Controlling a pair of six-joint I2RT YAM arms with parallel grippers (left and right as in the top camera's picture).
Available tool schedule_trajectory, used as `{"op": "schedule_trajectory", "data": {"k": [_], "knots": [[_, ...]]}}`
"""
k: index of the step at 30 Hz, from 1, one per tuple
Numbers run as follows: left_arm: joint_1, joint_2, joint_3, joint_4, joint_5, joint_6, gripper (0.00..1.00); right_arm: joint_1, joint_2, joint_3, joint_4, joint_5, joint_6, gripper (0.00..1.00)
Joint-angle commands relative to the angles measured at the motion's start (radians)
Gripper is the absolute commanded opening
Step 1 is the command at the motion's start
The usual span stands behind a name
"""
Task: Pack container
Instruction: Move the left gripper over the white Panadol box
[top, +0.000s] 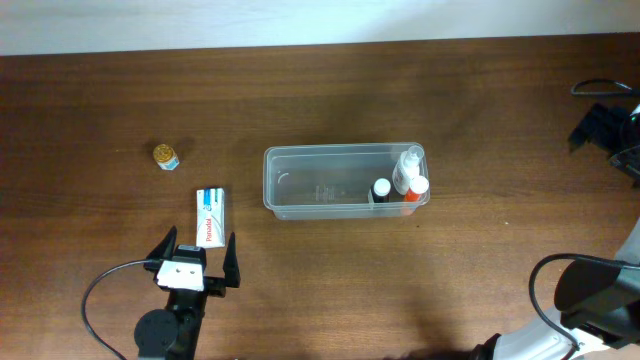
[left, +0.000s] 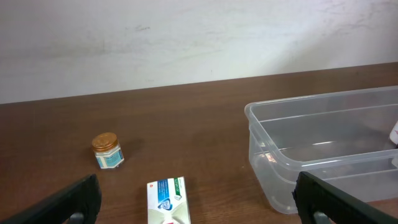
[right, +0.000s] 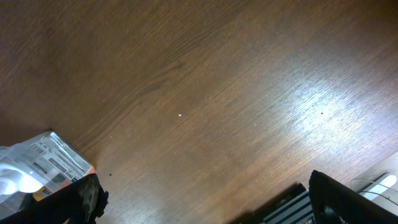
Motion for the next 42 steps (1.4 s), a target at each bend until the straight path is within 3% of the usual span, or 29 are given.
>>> {"op": "schedule_trajectory", "data": {"k": [1,24,28,35,42], "knots": [[0.005,-0.005,-0.006,0.001,0.011,0.016,0.99,-0.002,-0.006,0.018,-0.005,-0.009,0.012,0.98],[0.005,-0.005,-0.006,0.004,-0.02,0.016,0.99,-0.002,-0.006,0.018,-0.005,-0.009,0.012,0.98],[0.005,-0.005,-0.006,0.062,-0.053,0.016,1.0,-0.002,-0.006,0.018,-0.005,-0.008,0.012,0.98],[0.005,-0.005,0.009,0.29,0.082,0.016,0.99,-0.002,-0.006,0.018,-0.005,-0.009,0.012,0.98],[0.005,0.055,0.154,0.209,0.117,0.042,0.99,-0.002,-0.006,0.018,-0.005,-0.009,0.012,0.98]]}}
